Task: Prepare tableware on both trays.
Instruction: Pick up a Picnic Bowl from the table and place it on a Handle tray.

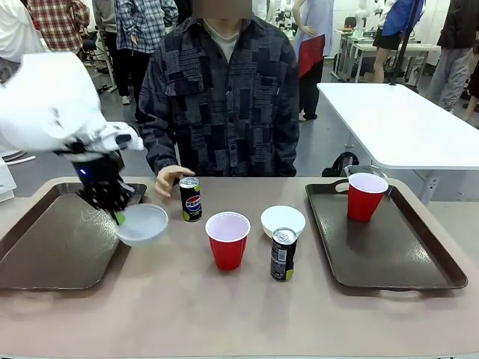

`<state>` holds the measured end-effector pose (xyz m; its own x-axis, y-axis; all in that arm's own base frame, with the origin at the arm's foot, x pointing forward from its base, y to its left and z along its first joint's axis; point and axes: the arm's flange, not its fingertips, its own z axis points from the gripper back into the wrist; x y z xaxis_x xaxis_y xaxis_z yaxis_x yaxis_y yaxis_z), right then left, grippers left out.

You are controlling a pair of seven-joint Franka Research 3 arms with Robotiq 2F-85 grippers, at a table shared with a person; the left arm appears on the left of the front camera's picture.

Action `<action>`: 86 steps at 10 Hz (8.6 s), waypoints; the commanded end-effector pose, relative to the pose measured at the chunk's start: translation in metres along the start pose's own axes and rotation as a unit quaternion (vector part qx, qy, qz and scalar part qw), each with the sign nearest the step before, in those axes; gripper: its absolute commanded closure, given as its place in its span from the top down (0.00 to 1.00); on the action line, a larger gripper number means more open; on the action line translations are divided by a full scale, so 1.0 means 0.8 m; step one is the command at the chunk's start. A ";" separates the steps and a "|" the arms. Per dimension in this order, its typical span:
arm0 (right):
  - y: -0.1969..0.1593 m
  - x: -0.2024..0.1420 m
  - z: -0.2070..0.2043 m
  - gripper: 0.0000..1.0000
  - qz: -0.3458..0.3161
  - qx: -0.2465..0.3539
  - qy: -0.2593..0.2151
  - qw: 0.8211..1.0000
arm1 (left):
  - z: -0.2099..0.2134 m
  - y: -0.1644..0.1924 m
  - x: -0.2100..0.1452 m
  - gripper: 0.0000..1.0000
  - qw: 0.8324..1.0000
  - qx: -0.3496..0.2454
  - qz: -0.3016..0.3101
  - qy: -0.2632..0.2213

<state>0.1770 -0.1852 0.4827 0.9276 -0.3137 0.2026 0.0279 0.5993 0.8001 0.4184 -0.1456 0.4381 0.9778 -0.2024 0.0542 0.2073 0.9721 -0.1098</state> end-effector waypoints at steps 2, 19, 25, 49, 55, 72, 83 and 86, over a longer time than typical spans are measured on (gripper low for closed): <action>-0.001 0.002 0.000 1.00 0.007 0.012 -0.003 1.000 | 0.084 0.067 -0.055 0.01 0.999 -0.027 0.019 -0.033; -0.001 0.002 0.000 1.00 0.007 0.012 -0.003 1.000 | 0.046 0.179 -0.162 0.01 1.000 -0.017 0.014 0.012; -0.001 0.002 0.000 1.00 0.007 0.012 -0.003 1.000 | -0.030 0.214 -0.093 0.01 0.994 -0.034 0.099 -0.025; -0.001 0.002 0.000 1.00 0.007 0.012 -0.003 1.000 | 0.014 0.179 -0.089 1.00 0.998 0.015 0.064 -0.010; -0.001 0.002 0.000 1.00 0.007 0.012 -0.003 1.000 | 0.055 0.221 -0.120 1.00 0.936 -0.350 0.009 -0.047; 0.212 0.036 -0.256 1.00 0.129 -0.209 0.065 0.967 | 0.114 0.373 -0.207 1.00 0.877 -0.439 0.114 -0.162; 0.244 0.087 -0.403 1.00 0.199 -0.308 0.156 0.917 | 0.114 0.373 -0.207 1.00 0.877 -0.439 0.114 -0.162; 0.222 0.098 -0.459 1.00 0.217 -0.355 0.147 0.897 | 0.114 0.373 -0.207 1.00 0.877 -0.439 0.114 -0.162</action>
<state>0.3825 0.1591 0.4347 0.9592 0.2356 0.1561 -0.2587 0.9545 0.1487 0.3171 0.1895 0.4859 0.9691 0.1587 0.1888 0.0850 0.5038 -0.8597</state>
